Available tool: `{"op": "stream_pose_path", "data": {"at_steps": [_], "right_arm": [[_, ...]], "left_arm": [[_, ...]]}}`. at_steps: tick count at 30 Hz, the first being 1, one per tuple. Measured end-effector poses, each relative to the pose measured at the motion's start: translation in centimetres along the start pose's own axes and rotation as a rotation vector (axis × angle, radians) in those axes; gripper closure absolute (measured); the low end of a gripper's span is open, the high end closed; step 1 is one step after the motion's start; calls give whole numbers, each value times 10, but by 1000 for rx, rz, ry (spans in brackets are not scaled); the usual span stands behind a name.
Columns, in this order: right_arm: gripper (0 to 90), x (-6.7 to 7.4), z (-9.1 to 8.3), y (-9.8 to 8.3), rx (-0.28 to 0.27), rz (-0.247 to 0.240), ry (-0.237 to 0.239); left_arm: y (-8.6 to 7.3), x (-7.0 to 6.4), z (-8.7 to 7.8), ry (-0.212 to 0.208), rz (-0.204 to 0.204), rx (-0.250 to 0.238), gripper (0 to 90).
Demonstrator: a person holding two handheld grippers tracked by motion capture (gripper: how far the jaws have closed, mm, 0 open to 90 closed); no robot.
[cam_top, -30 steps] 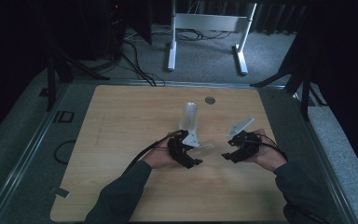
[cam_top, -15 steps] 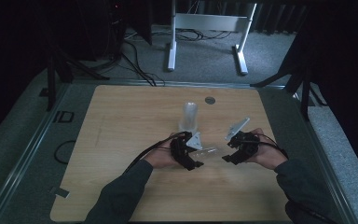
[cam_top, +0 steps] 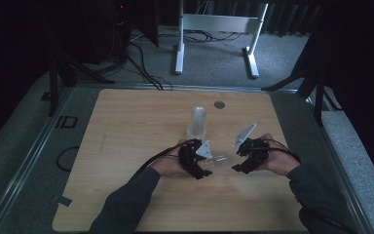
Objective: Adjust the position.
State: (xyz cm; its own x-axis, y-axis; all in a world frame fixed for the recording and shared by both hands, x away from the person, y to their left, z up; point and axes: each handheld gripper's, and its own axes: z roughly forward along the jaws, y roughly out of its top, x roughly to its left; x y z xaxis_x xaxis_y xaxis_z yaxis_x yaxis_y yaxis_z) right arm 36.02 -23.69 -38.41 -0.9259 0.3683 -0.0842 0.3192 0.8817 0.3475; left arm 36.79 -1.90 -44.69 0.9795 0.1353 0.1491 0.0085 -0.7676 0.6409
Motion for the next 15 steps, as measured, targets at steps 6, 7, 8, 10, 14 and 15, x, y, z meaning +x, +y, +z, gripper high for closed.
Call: {"op": "stream_pose_path", "data": {"at_steps": [6,7,8,10,14,15], "right_arm": [[392,1,1,2,12,-12,7],[391,1,1,3,16,-20,10],[391,2,1,3,17,-21,13],[391,3,1,5,23,-27,14],[379,4,2,9,32,-44,19],[375,4,3,10,32,-51,22]], "left_arm": [[0,-1,1,-3,-1,3,286],[0,-2,1,-2,-1,3,285],[0,-2,1,-4,1,4,285],[0,-2,1,-6,7,8,286],[1,-4,2,-4,15,12,285],[1,-4,2,-4,21,16,286]]}}
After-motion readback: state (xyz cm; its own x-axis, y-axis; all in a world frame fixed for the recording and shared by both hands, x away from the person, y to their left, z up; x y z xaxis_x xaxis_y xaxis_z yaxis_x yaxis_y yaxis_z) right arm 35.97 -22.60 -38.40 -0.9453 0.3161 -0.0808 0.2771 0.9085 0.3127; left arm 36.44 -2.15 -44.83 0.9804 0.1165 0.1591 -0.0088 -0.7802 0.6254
